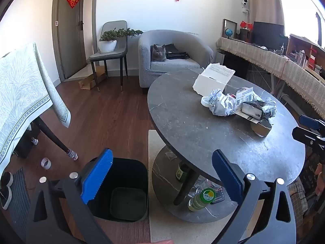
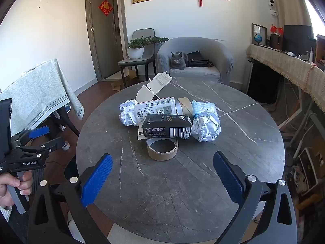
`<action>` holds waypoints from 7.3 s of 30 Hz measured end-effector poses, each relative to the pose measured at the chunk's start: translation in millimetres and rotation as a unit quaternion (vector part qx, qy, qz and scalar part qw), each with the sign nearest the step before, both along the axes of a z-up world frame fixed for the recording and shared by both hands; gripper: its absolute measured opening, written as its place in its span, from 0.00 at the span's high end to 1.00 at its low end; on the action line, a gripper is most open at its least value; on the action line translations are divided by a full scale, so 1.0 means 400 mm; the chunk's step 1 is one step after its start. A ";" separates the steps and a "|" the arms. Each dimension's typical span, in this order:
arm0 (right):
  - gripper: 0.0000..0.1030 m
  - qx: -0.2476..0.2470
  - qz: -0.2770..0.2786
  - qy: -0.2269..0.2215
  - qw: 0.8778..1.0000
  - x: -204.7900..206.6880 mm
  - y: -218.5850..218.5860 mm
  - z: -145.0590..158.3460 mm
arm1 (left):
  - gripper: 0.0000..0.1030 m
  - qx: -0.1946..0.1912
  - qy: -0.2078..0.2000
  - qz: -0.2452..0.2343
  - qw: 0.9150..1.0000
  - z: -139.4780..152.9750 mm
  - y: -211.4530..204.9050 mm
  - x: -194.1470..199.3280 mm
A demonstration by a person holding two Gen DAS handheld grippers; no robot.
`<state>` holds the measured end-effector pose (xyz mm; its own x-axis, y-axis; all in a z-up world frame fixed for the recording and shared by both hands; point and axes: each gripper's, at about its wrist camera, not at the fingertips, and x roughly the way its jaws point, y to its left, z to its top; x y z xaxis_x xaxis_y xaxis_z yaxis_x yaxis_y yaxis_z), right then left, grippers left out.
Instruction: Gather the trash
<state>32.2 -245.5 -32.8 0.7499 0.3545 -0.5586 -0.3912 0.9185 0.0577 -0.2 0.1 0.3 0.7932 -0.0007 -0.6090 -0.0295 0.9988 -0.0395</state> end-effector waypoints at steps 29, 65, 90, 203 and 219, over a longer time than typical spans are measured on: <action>0.03 0.003 0.001 0.003 1.000 0.000 0.001 -0.002 | 0.03 0.000 0.003 -0.001 1.000 -0.001 -0.001 -0.003; 0.03 0.000 0.001 0.002 1.000 -0.001 -0.002 -0.002 | 0.03 0.001 0.005 -0.001 1.000 -0.008 0.002 0.000; 0.03 0.012 -0.002 0.011 1.000 0.008 -0.002 0.001 | 0.03 0.007 -0.002 -0.011 1.000 -0.004 0.016 -0.013; 0.49 0.012 0.071 0.076 0.995 0.247 0.021 -0.040 | 0.48 -0.121 0.036 -0.328 0.936 0.005 -0.207 0.383; 0.55 0.043 0.075 0.073 0.994 0.228 -0.038 -0.028 | 0.97 -0.112 0.059 -0.301 0.945 -0.024 -0.219 0.409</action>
<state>123.4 -260.7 -43.9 0.5980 0.5068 -0.6210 -0.5049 0.8399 0.1993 163.5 -87.3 -9.5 0.5353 -0.5693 -0.6240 0.5245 0.8031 -0.2827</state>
